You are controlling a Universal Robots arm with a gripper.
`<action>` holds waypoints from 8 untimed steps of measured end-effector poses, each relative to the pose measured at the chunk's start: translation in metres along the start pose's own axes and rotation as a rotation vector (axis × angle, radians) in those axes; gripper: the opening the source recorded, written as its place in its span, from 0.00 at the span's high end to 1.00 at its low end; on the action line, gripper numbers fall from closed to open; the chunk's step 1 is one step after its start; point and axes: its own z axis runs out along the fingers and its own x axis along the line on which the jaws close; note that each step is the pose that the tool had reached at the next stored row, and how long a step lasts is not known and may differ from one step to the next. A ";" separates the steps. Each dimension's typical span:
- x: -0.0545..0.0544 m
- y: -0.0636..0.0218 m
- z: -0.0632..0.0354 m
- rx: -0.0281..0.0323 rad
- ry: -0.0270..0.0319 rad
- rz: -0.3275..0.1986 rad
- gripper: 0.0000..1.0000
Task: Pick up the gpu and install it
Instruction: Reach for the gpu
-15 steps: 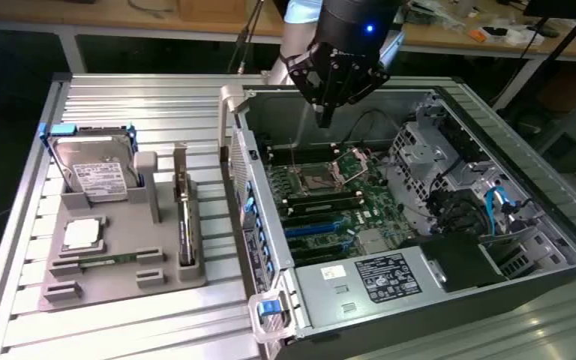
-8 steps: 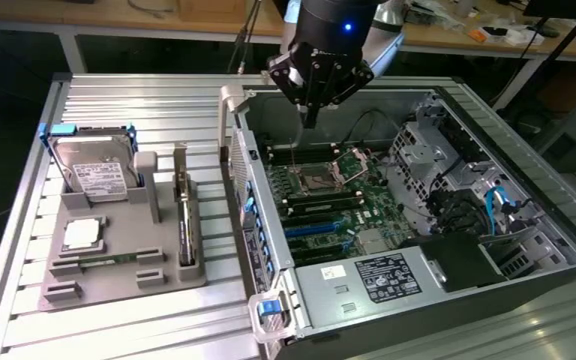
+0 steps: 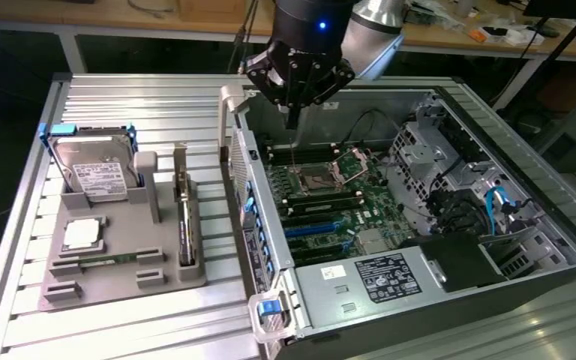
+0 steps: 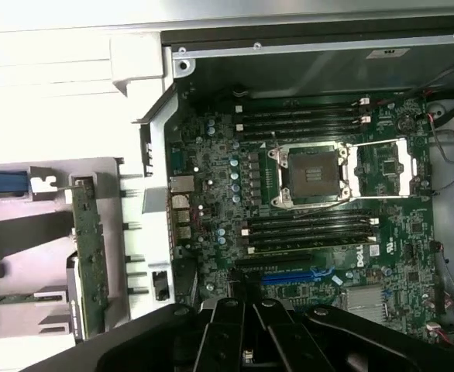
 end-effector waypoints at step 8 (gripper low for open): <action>0.035 -0.0026 -0.0017 -0.0002 -0.0045 0.000 0.89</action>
